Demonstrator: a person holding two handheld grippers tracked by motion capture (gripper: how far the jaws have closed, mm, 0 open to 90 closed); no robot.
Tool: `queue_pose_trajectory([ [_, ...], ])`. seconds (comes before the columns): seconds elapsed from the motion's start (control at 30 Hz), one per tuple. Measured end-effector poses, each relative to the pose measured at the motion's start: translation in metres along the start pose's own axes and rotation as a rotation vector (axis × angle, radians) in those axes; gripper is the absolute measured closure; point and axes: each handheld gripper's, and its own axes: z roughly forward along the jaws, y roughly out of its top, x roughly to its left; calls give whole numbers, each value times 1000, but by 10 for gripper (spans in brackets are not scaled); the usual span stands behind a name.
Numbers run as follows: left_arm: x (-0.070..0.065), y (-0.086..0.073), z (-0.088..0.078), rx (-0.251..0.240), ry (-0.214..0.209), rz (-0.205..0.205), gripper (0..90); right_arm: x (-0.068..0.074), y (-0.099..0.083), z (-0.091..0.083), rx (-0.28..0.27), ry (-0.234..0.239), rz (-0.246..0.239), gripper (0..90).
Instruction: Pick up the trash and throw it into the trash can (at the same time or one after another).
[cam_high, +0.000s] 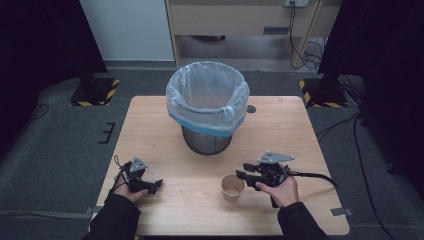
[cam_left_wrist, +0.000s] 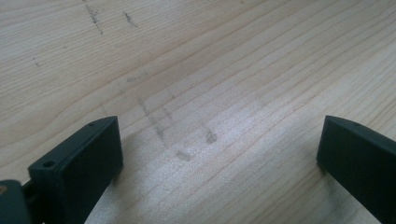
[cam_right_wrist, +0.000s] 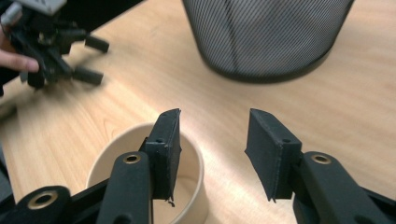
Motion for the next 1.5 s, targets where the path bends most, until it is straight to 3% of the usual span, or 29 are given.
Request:
queue_pose_trajectory([
  [0.2, 0, 0, 0, 0, 0, 0, 0, 2, -8, 13, 104, 20, -3, 649],
  [0.27, 0, 0, 0, 0, 0, 0, 0, 2, -9, 15, 130, 18, 8, 733],
  [0.3, 0, 0, 0, 0, 0, 0, 0, 2, -9, 15, 130, 18, 8, 733],
  [0.37, 0, 0, 0, 0, 0, 0, 0, 2, -8, 14, 137, 23, 6, 817],
  [0.5, 0, 0, 0, 0, 0, 0, 0, 0, -4, 7, 126, 13, 12, 832],
  [0.63, 0, 0, 0, 0, 0, 0, 0, -4, 4, -4, 65, 4, 26, 833],
  [0.67, 0, 0, 0, 0, 0, 0, 0, -7, 10, -12, 18, -5, 34, 832],
  [0.73, 0, 0, 0, -1, 0, -1, 0, -9, 14, -19, -24, -9, 44, 832],
  [0.77, 0, 0, 0, -1, 0, -1, 0, -9, 14, -19, -24, -9, 44, 832],
  [0.8, 0, 0, 0, 0, 0, 0, 0, -12, 20, -29, -87, -10, 62, 832],
  [0.9, 0, 0, 0, -1, 0, -1, 0, -15, 25, -36, -135, -7, 81, 832],
  [1.13, 0, 0, 0, 0, 0, 0, 0, -17, 54, -67, -310, -7, 98, 832],
  [1.5, 0, 0, 0, -1, 0, -1, 0, -20, 82, -100, -480, -17, 121, 833],
])
